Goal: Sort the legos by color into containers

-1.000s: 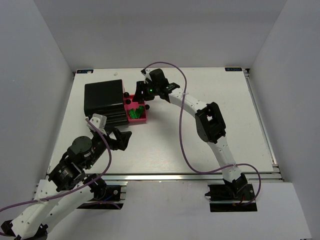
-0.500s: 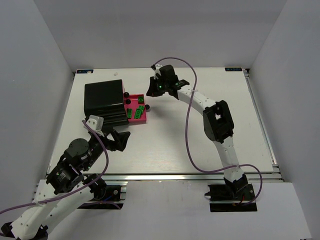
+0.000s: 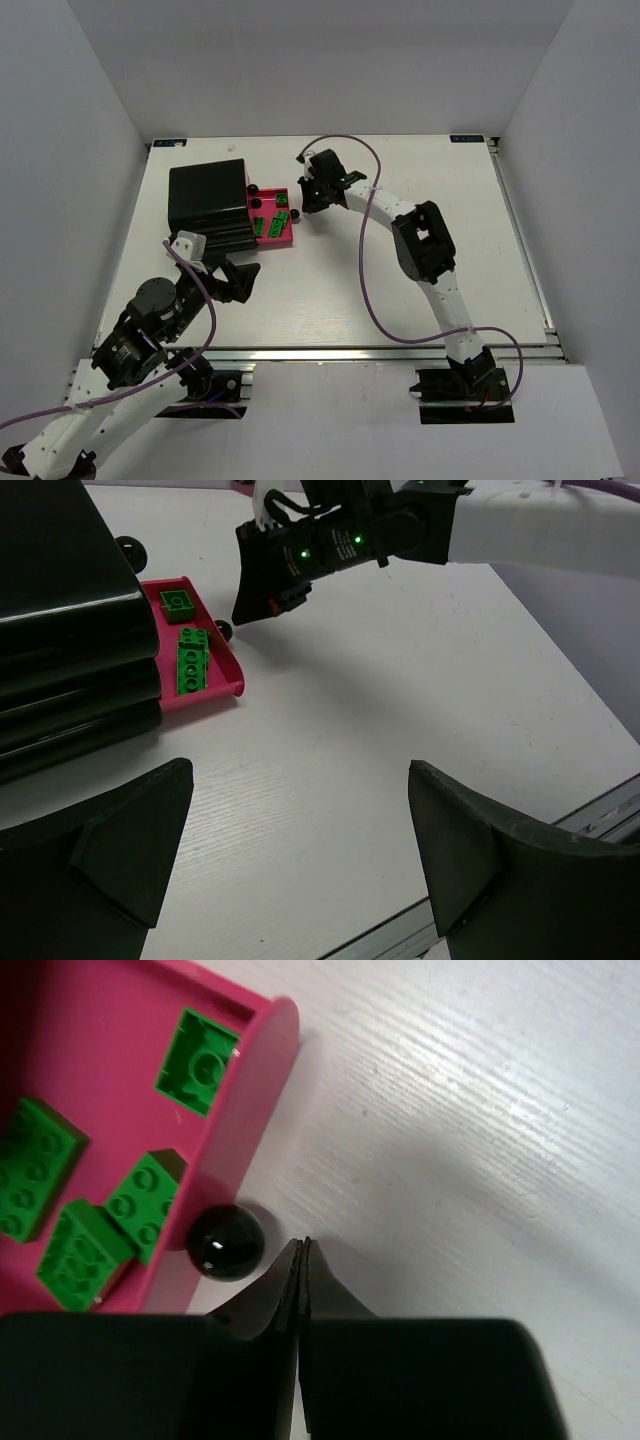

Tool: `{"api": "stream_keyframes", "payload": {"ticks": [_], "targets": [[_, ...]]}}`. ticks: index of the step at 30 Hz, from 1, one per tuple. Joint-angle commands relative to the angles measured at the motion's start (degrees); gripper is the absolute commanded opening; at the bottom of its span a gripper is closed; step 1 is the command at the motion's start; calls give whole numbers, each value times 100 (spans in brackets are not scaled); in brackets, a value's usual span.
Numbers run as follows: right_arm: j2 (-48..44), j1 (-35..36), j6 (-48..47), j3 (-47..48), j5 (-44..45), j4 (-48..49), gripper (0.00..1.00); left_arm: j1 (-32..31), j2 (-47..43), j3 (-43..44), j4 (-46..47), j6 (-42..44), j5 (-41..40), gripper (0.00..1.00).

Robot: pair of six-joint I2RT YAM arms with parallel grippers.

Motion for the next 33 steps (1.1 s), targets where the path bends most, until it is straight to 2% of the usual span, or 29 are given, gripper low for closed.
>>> {"api": "stream_keyframes", "payload": {"ticks": [1, 10, 11, 12, 14, 23, 33], "targets": [[126, 73, -279, 250, 448, -70, 0, 23, -19, -13, 36, 16, 46, 98], [258, 152, -262, 224, -113, -87, 0, 23, -37, -13, 36, 7, 46, 98], [267, 161, -253, 224, -200, -79, 2, 23, -28, -13, 27, 15, 46, 98], [267, 196, -253, 224, -254, -61, 10, 23, -28, -13, 36, 16, 38, 98], [267, 222, -191, 233, -429, -61, 15, 23, -28, -13, 27, 16, 46, 98], [346, 363, -42, 444, -605, -61, 26, 23, -28, -13, 36, 15, 37, 98], [636, 512, 142, 909, -781, -52, 29, 23, -37, -21, 27, 7, 20, 98]]}}
